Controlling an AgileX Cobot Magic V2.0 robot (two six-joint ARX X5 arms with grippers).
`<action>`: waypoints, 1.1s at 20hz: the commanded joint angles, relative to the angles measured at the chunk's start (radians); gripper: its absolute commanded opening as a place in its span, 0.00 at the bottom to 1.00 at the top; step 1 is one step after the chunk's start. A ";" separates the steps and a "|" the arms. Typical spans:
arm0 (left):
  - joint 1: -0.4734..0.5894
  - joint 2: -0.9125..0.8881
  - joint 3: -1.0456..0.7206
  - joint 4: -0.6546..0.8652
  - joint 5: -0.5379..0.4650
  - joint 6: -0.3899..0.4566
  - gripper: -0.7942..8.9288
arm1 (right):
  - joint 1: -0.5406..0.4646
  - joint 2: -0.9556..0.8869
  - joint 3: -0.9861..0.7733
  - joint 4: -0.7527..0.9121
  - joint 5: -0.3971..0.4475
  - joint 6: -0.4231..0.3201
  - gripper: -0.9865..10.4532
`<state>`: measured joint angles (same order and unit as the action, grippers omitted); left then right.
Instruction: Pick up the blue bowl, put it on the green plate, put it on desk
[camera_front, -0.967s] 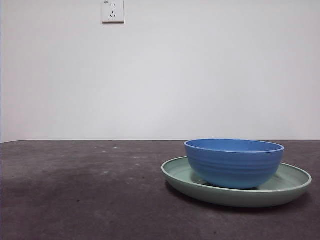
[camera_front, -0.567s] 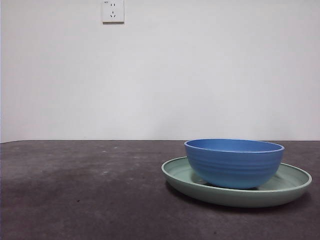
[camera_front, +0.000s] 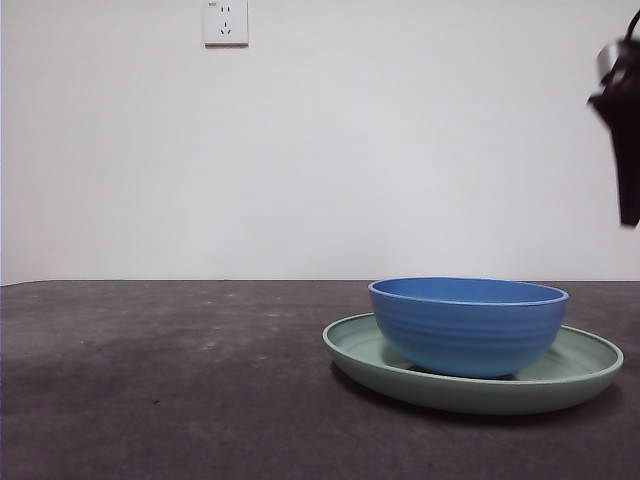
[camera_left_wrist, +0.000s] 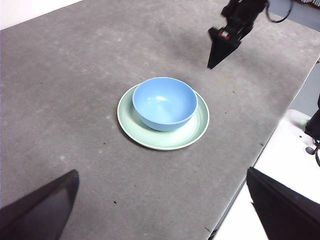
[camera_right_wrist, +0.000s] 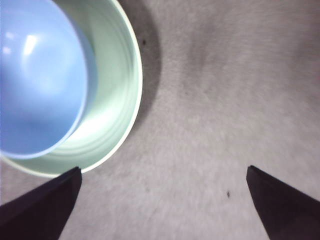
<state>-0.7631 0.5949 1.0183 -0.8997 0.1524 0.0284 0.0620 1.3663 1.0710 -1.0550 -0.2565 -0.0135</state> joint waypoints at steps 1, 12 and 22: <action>-0.006 0.003 0.010 0.010 -0.002 0.009 0.66 | 0.023 0.079 0.017 0.032 0.023 -0.027 0.59; -0.006 0.003 0.010 0.009 -0.002 0.009 0.66 | 0.111 0.231 0.016 0.206 0.093 -0.013 0.59; -0.006 0.003 0.010 0.009 -0.002 0.009 0.66 | 0.114 0.291 0.016 0.260 0.069 0.010 0.49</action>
<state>-0.7631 0.5949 1.0183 -0.8997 0.1524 0.0284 0.1703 1.6356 1.0710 -0.8001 -0.1833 -0.0181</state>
